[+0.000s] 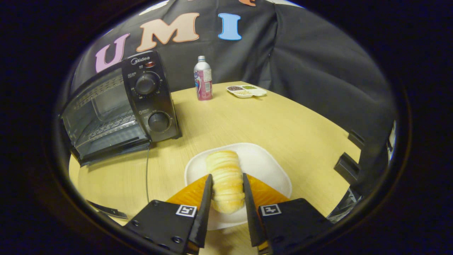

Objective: Open the toaster oven, put the food inside, and close the toaster oven door.

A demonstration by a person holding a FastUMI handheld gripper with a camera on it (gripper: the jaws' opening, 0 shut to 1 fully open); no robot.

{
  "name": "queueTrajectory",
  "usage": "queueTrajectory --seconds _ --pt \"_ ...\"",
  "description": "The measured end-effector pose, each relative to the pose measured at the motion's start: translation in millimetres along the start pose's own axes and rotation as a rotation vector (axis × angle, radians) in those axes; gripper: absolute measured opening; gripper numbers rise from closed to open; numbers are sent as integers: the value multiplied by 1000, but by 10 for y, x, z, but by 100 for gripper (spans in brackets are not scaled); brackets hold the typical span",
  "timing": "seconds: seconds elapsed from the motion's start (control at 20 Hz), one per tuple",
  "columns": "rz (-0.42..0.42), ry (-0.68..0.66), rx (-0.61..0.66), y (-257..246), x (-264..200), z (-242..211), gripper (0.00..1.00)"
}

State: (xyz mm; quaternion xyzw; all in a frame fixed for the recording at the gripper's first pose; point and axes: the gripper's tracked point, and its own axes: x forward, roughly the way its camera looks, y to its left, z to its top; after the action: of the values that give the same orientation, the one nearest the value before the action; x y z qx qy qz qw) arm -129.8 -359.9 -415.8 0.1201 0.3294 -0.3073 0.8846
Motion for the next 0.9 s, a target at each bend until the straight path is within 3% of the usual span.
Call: queueTrajectory --seconds 0.15,0.4,0.65,0.9 --pt "-60 -34 13 -133 -123 97 51" --pt "-24 -176 277 -10 -574 438 50" --pt "113 -230 518 516 -979 563 50" --pt "251 -203 613 1198 -1241 535 50"
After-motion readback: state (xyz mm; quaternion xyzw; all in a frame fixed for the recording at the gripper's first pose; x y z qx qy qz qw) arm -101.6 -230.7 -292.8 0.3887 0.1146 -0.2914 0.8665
